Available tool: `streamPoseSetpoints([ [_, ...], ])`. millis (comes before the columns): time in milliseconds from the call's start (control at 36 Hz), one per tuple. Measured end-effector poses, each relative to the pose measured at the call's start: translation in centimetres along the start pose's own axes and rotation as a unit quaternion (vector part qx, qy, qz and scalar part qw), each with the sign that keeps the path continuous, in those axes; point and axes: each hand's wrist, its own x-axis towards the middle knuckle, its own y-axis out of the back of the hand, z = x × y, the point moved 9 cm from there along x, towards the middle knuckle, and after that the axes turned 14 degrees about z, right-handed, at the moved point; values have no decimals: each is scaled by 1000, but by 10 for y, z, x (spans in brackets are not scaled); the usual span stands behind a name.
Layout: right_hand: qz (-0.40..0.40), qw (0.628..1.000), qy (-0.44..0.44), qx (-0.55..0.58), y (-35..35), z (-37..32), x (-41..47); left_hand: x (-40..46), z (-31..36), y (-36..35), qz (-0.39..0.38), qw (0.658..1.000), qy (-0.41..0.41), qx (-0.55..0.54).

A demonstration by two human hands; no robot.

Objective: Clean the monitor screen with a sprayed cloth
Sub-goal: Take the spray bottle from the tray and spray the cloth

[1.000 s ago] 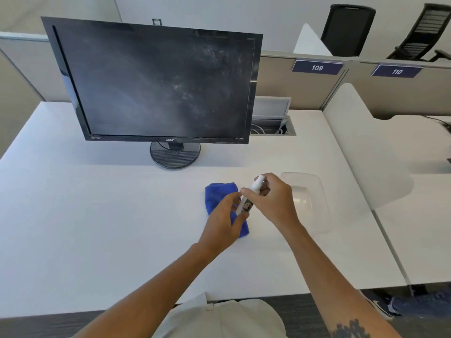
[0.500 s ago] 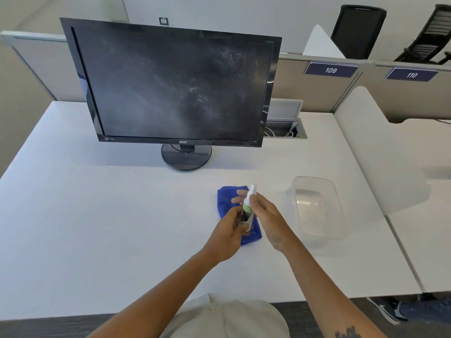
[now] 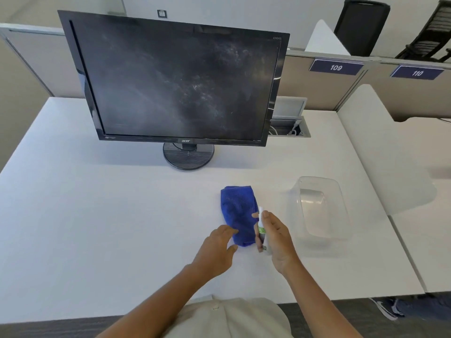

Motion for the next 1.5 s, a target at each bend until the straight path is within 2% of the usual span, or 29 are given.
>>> streamPoseSetpoints([
  [83, 31, 998, -34, -34, 8, 13, 0, -7, -4, -9, -63, 995, -21, 69],
  [167, 54, 990, -91, -89, 14, 27, -2, -11, -7, -16, -91, 988, -39, 118],
  [306, 86, 983, -132, -97, 23, 37, -8, -13, -9, -18, -96, 986, -32, 134],
  [694, 144, 973, -152, -100, 32, 44, -9, -20, -12, -14, -86, 986, -17, 140],
  [972, 99, 988, -93, -73, 7, 8, 1, -18, -8, -7, -73, 989, -9, 132],
  [1194, 115, 989, -73, -54, -4, -3, 4, -15, -9, -4, -69, 990, -6, 126],
  [1389, 100, 989, -81, -71, 1, 7, -5, -14, -13, -5, -69, 989, -9, 133],
  [1500, 88, 984, -114, -101, 10, 26, -18, -11, -14, -2, -62, 989, 0, 137],
])
